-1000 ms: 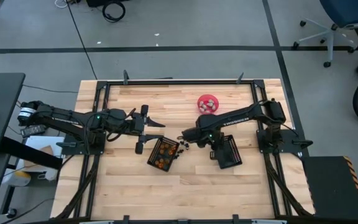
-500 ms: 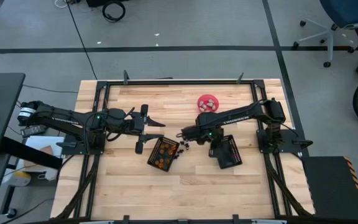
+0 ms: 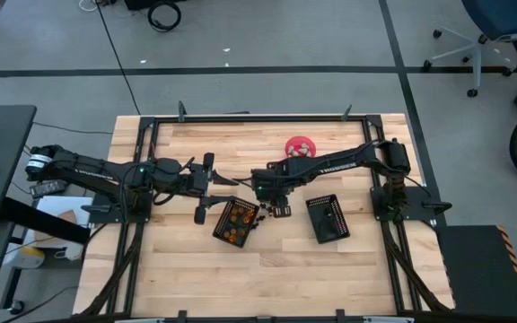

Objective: Sort Halloween decoration
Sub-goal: Put the black skeleton toy into the right black bin

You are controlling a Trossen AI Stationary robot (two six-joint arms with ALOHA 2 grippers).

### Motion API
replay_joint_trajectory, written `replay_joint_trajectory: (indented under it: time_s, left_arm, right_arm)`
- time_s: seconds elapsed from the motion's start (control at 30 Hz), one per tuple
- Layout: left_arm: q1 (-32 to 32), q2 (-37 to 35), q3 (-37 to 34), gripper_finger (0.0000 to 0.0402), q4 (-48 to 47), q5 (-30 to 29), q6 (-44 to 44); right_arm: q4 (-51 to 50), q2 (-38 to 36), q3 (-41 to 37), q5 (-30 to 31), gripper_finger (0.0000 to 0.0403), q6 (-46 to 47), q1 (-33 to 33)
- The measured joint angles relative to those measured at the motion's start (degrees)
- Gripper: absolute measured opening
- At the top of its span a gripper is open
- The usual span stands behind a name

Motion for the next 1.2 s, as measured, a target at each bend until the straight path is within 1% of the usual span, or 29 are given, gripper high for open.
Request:
replay_joint_trajectory:
  time_s: [0.17,0.23,0.33,0.43,0.67,0.8,0.87,1.2]
  left_arm:
    - [0.0,0.0,0.0,0.0155,0.0,0.0,0.1]
    - [0.0,0.0,0.0,0.0155,0.0,0.0,0.2]
    - [0.0,0.0,0.0,0.0155,0.0,0.0,0.2]
    - [0.0,0.0,0.0,0.0155,0.0,0.0,0.2]
    - [0.0,0.0,0.0,0.0155,0.1,0.0,0.2]
    - [0.0,0.0,0.0,0.0155,0.1,0.0,0.2]
    - [0.0,0.0,0.0,0.0155,0.1,0.0,0.2]
    - [0.0,0.0,0.0,0.0155,0.1,0.0,-0.3]
  right_arm:
    - [9.0,0.0,-4.6,0.0,0.0218,-4.7,-1.3]
    - [11.2,0.1,-6.7,0.0,0.023,-6.3,-1.7]
    - [16.0,0.1,-9.5,0.0,0.0238,-7.5,-2.4]
    - [18.7,0.1,-11.9,-0.2,0.0237,-8.1,-3.2]
    - [23.7,-0.1,-15.8,-0.8,0.0214,-9.6,-4.1]
    - [24.2,-0.2,-16.8,-3.5,0.0193,-9.5,-4.2]
    - [24.8,-0.2,-17.2,-3.9,0.0183,-9.5,-4.2]
    - [24.0,0.0,-17.4,-4.0,0.011,-9.0,-4.2]
